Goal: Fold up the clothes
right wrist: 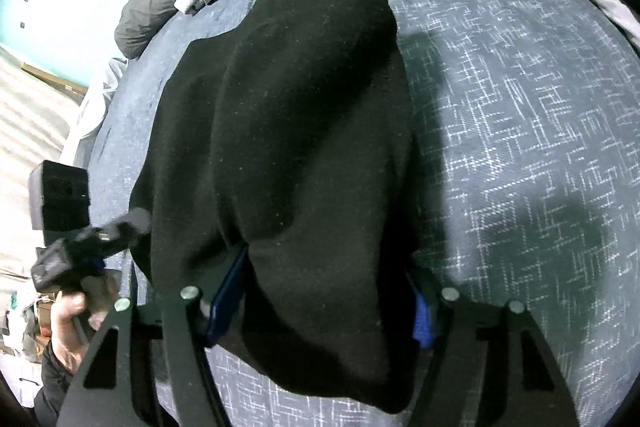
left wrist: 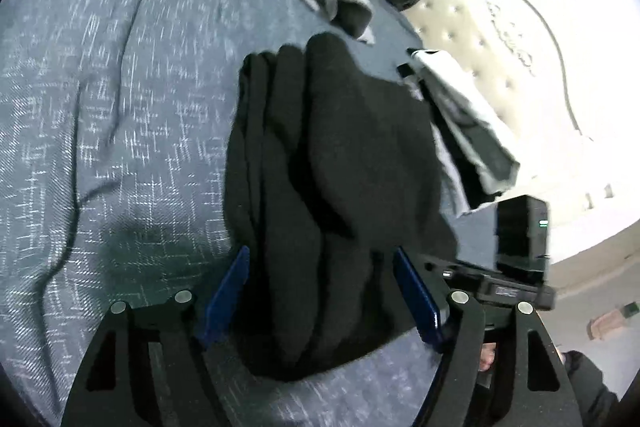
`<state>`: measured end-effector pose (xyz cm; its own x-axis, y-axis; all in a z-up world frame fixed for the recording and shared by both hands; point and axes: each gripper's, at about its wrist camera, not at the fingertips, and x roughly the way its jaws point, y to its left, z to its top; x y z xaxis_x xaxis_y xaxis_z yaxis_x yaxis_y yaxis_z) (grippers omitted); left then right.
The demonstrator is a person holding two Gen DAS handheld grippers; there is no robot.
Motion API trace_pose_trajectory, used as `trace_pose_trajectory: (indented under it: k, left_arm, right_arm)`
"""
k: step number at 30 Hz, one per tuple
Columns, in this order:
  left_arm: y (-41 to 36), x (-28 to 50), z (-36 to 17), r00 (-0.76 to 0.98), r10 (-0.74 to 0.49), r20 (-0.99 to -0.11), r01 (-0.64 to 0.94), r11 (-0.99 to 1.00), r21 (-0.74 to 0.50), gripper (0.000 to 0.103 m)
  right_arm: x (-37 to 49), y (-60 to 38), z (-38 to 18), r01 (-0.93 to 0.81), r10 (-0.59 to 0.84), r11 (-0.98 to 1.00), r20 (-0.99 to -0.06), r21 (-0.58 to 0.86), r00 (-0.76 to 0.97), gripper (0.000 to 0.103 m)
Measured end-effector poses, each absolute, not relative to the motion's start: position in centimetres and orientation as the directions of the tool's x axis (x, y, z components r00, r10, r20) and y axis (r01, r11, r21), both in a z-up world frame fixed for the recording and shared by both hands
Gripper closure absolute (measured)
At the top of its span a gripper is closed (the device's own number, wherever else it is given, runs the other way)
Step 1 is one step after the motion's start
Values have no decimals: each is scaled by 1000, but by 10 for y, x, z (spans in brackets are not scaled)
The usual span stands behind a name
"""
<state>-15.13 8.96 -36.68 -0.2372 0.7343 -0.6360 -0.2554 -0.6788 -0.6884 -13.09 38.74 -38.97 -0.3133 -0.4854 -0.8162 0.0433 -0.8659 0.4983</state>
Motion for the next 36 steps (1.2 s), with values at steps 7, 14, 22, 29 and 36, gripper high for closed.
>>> trace_pose_trajectory:
  k: [7, 14, 22, 29, 36]
  left_arm:
    - [101, -151, -386, -208, 700, -683, -239, -714, -658, 20]
    - [103, -158, -399, -211, 711, -670, -226, -703, -675, 18]
    - [112, -159, -397, -222, 706, -672, -264, -707, -656, 34]
    - [116, -157, -393, -231, 699, -677, -292, -713, -638, 48]
    - [111, -153, -391, -233, 700, -676, -300, -712, -634, 48]
  right_arm:
    - [-135, 387, -392, 16, -496, -856, -811, 517, -310, 29]
    - [-136, 383, -391, 19, -491, -859, -814, 511, -310, 25]
    - [-134, 386, -392, 30, -473, -871, -821, 490, -319, 26]
    - [-132, 381, -389, 67, -455, -885, -825, 461, -335, 41]
    - [-132, 378, -385, 101, -453, -889, -823, 447, -342, 53]
